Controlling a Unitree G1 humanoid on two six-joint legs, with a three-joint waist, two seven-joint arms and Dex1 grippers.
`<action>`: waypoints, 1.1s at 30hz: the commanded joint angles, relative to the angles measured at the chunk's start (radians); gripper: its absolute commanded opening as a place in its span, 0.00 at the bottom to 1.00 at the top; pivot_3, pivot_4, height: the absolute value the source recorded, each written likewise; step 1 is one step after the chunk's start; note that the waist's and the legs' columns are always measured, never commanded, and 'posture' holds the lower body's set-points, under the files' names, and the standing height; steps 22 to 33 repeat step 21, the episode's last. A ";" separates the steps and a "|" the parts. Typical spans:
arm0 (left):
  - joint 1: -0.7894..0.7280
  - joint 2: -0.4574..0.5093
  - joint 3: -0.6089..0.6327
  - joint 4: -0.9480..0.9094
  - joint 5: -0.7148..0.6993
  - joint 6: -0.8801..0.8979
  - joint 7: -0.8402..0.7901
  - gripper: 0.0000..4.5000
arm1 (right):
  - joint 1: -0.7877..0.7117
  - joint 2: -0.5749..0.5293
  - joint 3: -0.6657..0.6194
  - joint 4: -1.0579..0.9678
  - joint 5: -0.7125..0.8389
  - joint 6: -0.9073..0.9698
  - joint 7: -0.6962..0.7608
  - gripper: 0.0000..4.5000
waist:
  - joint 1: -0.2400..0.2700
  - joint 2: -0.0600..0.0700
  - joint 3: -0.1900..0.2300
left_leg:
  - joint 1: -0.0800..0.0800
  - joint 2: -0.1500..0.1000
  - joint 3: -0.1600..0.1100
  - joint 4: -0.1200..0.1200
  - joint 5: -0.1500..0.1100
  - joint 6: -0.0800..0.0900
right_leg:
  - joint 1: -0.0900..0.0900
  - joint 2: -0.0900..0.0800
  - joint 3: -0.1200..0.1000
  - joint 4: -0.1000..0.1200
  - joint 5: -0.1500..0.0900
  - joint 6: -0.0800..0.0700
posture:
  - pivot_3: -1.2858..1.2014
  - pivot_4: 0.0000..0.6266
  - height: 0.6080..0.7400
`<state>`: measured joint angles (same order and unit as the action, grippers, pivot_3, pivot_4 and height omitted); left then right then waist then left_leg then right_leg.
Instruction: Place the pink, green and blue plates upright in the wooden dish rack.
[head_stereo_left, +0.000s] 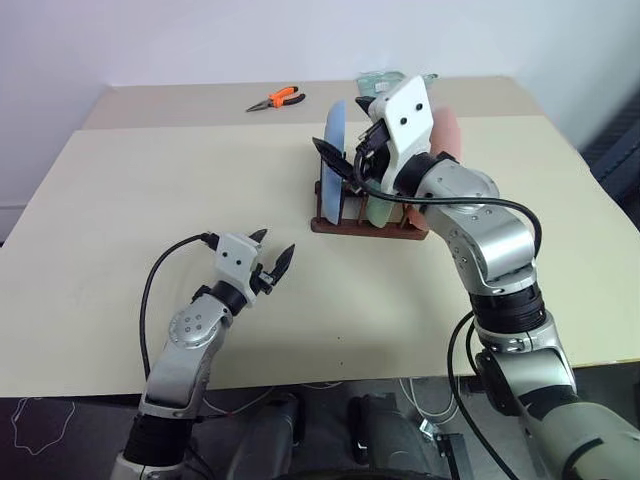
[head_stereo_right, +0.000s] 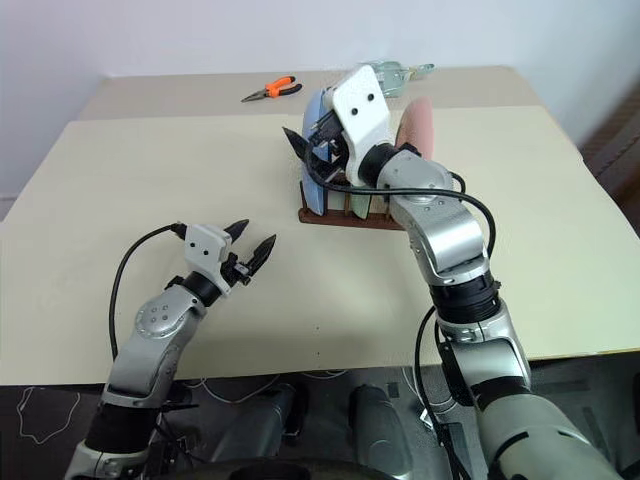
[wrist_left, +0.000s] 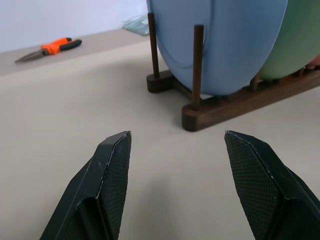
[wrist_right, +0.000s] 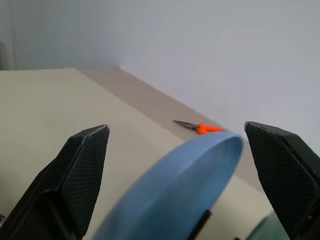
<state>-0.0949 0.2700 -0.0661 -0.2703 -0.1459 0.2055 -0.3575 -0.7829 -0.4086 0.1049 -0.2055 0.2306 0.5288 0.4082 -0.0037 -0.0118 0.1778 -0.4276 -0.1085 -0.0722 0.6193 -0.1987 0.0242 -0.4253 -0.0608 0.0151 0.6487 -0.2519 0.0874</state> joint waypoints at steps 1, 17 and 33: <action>-0.005 0.030 0.049 -0.002 0.014 -0.039 0.003 0.67 | 0.069 -0.136 -0.205 -0.107 0.092 -0.074 0.134 0.98 | 0.014 0.000 0.000 | 0.000 0.000 0.000 0.000 0.000 0.000 | 0.000 0.000 0.000 -0.001 0.000 0.000 | 0.52 0.24 0.89; 0.073 0.166 0.171 0.051 0.003 -0.054 -0.066 0.67 | 0.584 -0.313 -0.461 0.108 0.144 -0.180 0.348 0.98 | 0.014 0.003 -0.001 | 0.001 0.004 0.005 0.001 -0.001 0.002 | 0.002 -0.002 -0.001 -0.003 0.000 0.000 | 0.52 0.24 0.89; 0.089 0.142 0.153 0.036 0.009 -0.047 -0.051 0.67 | 0.566 -0.300 -0.396 0.173 0.095 -0.237 0.342 0.98 | 0.016 0.003 -0.002 | 0.001 0.004 0.005 0.001 -0.001 0.002 | 0.002 -0.002 -0.001 -0.003 -0.001 -0.002 | 0.52 0.24 0.89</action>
